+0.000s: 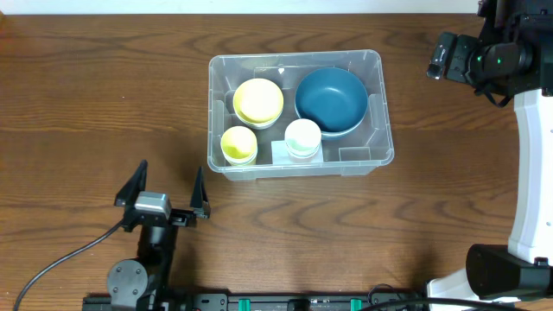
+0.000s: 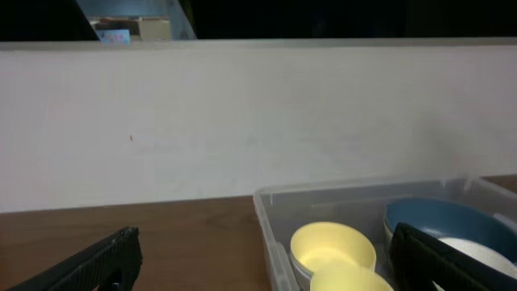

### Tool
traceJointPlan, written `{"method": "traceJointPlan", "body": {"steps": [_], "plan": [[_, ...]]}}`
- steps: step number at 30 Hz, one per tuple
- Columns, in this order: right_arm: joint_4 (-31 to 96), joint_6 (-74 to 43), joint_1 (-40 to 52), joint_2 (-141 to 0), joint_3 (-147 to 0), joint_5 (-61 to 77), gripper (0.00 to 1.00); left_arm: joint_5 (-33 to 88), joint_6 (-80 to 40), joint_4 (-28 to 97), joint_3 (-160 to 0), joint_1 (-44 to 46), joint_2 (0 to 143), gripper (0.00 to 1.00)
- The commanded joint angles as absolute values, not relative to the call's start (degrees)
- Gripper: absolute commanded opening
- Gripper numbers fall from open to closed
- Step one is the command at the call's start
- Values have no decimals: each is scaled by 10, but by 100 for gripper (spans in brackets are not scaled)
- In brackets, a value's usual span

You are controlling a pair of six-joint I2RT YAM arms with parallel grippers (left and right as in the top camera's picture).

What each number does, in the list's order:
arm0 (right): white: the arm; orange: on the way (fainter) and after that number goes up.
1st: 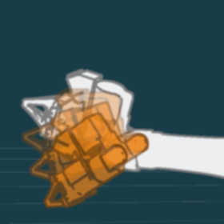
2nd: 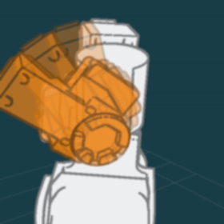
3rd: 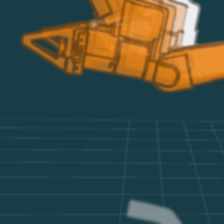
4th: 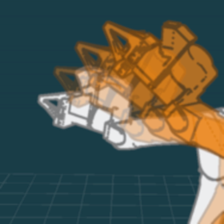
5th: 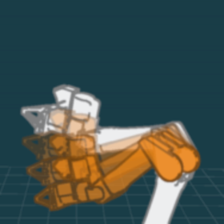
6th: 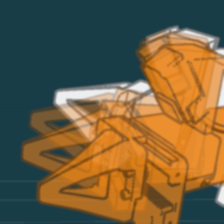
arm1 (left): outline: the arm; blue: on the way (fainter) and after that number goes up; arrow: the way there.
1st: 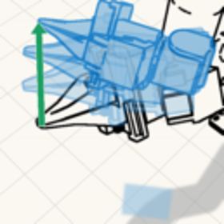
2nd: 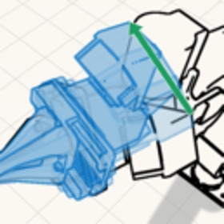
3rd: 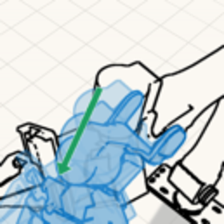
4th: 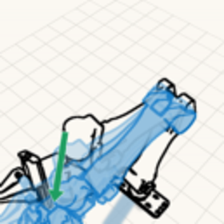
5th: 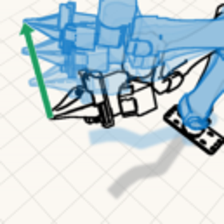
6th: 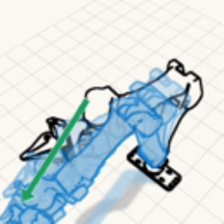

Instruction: Pack container

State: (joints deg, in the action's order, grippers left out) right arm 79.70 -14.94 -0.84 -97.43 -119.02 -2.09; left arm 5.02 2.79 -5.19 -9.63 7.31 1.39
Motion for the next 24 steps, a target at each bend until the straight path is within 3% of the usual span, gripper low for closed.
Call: {"method": "traceJointPlan", "body": {"steps": [1,24], "plan": [[797,-158,-11,-970,-1190,-21,99,63,23,-66,-75,78,1,98],[797,-158,-11,-970,-1190,-21,99,65,30,-29,-2,72,1,98]]}}
